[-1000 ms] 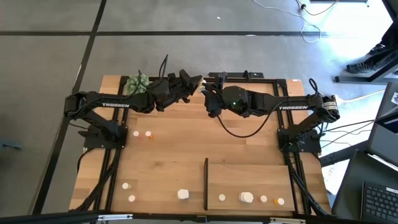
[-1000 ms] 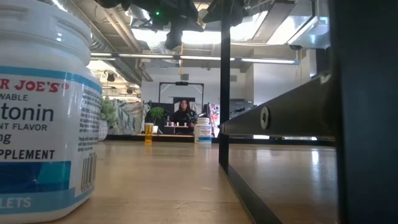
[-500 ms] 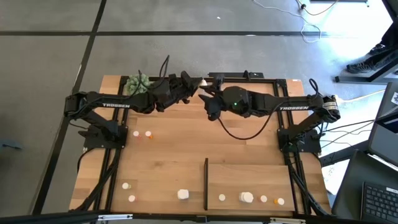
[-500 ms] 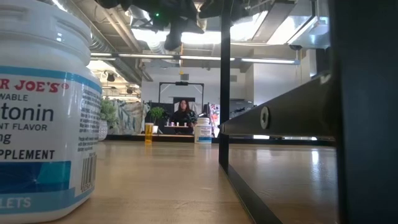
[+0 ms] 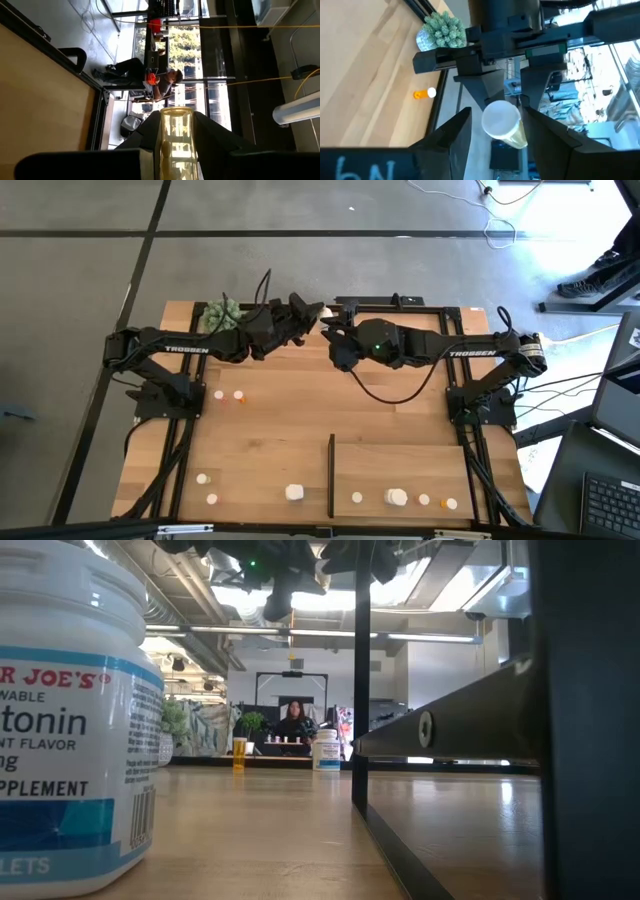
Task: Pick and place medicine bottles onto shelf by color
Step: Put the top yellow pill bottle on the shelf aligned with the other yellow pill bottle
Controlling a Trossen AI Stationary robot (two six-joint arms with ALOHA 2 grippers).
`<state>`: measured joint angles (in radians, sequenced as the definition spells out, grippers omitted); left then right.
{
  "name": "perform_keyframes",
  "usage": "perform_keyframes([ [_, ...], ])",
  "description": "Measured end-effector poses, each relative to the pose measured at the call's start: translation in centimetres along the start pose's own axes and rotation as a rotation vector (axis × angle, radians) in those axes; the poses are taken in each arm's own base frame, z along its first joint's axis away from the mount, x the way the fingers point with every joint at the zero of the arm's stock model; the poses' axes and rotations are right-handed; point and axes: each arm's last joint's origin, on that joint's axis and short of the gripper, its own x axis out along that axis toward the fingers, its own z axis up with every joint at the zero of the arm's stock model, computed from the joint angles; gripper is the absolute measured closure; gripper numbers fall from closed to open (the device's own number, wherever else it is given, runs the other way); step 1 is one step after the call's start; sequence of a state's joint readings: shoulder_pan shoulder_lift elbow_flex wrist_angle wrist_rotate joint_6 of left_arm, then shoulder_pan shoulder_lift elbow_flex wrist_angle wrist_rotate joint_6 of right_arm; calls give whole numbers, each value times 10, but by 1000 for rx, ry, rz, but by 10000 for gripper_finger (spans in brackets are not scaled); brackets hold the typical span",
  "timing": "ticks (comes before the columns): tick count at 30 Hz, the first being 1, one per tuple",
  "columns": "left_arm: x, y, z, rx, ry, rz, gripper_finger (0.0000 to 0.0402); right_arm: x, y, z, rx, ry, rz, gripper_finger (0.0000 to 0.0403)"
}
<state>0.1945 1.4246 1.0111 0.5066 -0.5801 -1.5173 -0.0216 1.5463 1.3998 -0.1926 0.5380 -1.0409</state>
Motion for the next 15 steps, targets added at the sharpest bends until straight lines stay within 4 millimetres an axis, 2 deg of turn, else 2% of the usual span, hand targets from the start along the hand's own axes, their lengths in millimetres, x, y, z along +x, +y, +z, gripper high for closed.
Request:
perform_keyframes([
  [8, 0, 0, 4, -25, -135, 4, 324, 0, -2, -3, -13, 90, -57, 224],
  [15, 0, 0, 6, -18, -190, 8, 324, 6, -2, -4, -2, 64, -50, 224],
])
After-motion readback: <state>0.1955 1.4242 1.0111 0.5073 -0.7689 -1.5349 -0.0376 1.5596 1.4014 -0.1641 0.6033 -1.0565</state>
